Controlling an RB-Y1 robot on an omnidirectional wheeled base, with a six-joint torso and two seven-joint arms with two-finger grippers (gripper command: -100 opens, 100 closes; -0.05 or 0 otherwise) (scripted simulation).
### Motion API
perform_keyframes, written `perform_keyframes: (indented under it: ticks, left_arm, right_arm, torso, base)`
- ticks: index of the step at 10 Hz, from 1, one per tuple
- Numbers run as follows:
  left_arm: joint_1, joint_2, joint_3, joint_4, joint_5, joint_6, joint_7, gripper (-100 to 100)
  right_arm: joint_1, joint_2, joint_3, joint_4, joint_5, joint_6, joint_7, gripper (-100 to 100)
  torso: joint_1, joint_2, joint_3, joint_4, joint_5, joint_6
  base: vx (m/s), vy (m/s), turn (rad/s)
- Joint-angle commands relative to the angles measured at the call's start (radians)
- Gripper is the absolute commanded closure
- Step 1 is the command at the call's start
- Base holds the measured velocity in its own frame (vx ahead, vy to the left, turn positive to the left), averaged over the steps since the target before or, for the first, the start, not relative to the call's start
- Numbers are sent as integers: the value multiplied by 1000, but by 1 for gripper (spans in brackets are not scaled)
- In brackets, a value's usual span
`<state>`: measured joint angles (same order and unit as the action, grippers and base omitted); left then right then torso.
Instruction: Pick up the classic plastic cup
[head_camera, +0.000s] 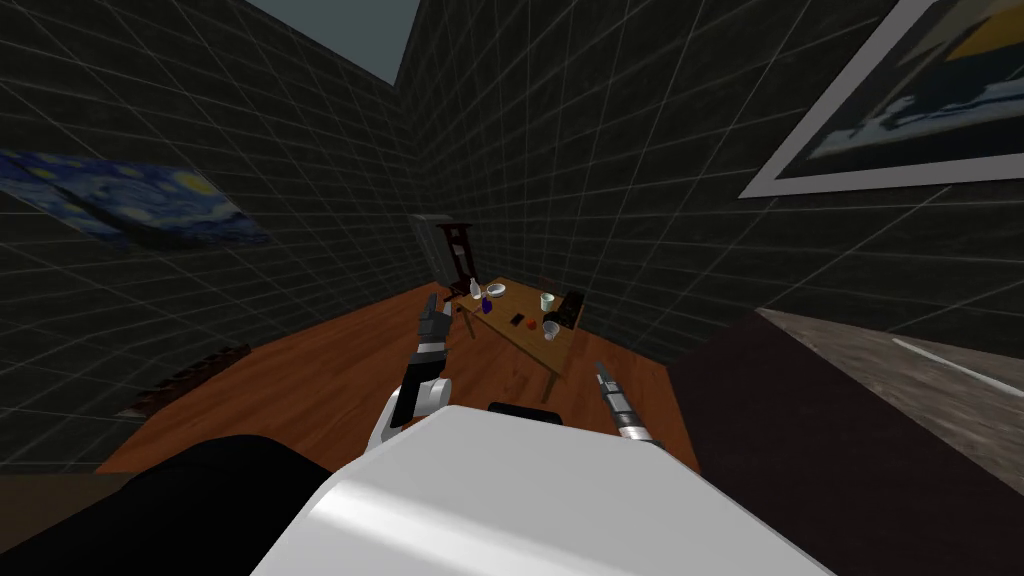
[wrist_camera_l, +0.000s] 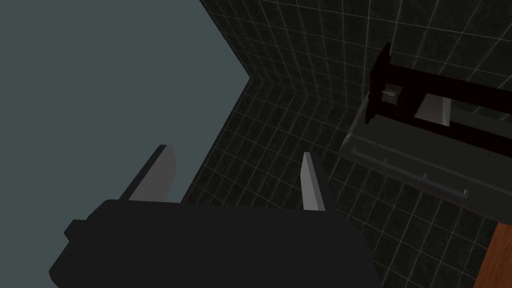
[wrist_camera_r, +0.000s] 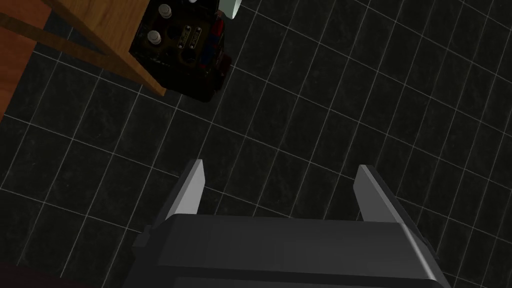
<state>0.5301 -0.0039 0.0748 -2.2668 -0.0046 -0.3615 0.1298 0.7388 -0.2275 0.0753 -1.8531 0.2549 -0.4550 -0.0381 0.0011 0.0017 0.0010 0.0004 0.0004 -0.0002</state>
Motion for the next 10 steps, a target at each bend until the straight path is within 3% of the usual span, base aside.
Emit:
perform_keyframes:
  ticks: [1, 6, 8, 9, 10]
  left_arm:
    - [0, 0, 0, 0, 0, 0, 0, 0]
    - [0, 0, 0, 0, 0, 0, 0, 0]
    - [0, 0, 0, 0, 0, 0, 0, 0]
    - [0, 0, 0, 0, 0, 0, 0, 0]
    - [0, 0, 0, 0, 0, 0, 0, 0]
  right_arm:
    - [4, -8, 3, 44, 19, -4, 1, -100]
    - [54, -79, 9, 187, 132, -37, 2, -100]
    - [54, -79, 9, 222, 132, -37, 2, -100]
    - [67, -107, 10, 254, 172, -48, 1, -100]
    - [67, -107, 10, 284, 172, -48, 1, -100]
  torso:
    - [0, 0, 0, 0, 0, 0]
    - [0, 0, 0, 0, 0, 1]
    - [-1, 0, 0, 0, 0, 1]
    - [-1, -1, 0, 0, 0, 1]
    - [-1, 0, 0, 0, 0, 0]
  base:
    - [-12, 15, 117]
    - [-12, 26, 237]
    - [-9, 12, 54]
    - [-10, 24, 295]
    - [-8, 20, 184]
